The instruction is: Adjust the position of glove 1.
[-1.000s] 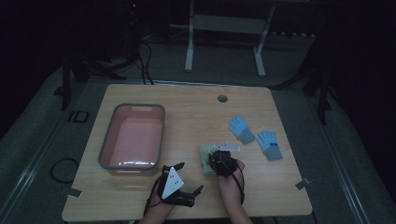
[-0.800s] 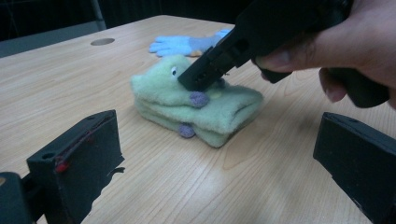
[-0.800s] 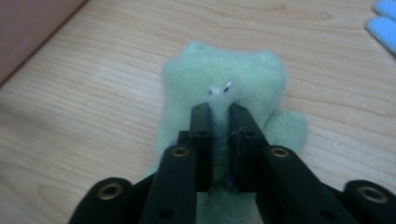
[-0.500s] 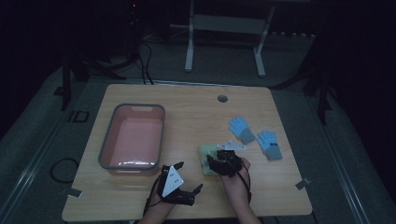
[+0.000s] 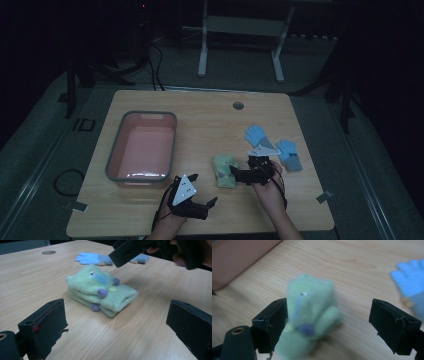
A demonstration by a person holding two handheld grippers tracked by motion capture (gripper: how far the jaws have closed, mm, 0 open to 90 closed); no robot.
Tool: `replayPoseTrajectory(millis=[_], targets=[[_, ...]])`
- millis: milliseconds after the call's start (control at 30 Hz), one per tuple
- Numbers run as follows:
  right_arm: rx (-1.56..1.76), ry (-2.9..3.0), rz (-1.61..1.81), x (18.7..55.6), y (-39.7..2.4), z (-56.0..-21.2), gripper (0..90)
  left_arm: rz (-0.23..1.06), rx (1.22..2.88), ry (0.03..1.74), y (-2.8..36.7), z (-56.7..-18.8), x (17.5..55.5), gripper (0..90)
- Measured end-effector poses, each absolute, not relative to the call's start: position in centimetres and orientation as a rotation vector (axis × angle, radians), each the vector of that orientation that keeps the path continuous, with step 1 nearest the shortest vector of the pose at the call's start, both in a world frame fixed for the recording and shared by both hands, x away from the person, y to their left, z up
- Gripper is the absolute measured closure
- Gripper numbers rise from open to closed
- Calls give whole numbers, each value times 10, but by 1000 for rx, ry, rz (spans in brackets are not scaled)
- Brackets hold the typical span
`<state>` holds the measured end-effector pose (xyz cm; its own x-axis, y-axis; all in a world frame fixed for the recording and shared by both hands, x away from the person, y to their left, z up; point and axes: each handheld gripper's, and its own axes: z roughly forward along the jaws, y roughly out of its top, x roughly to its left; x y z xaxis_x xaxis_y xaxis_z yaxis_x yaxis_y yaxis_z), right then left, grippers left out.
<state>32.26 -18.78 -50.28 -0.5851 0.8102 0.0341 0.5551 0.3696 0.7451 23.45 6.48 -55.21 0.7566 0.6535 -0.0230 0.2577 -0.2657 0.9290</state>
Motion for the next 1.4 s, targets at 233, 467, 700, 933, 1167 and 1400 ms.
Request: replayPoseTrajectory(millis=[233,467,700,933,1167,1400], targets=[[1050,2303,1058,327,-207,-504,142,402,1924,661,59,-548,241,24],[1045,2368,1139,331,-219,-501,127,305,1982,632,52,-546,251,28],[993,2395,1229,338,-221,-492,134,347,2033,528,43,-543,261,79],[957,2426,1216,351,-214,-493,319,396,2080,430,31,-541,270,185],[969,2502,1216,367,-196,-501,379,389,2123,352,19,-544,278,308],[975,2578,1168,387,-179,-515,359,414,2198,295,11,-550,291,373]])
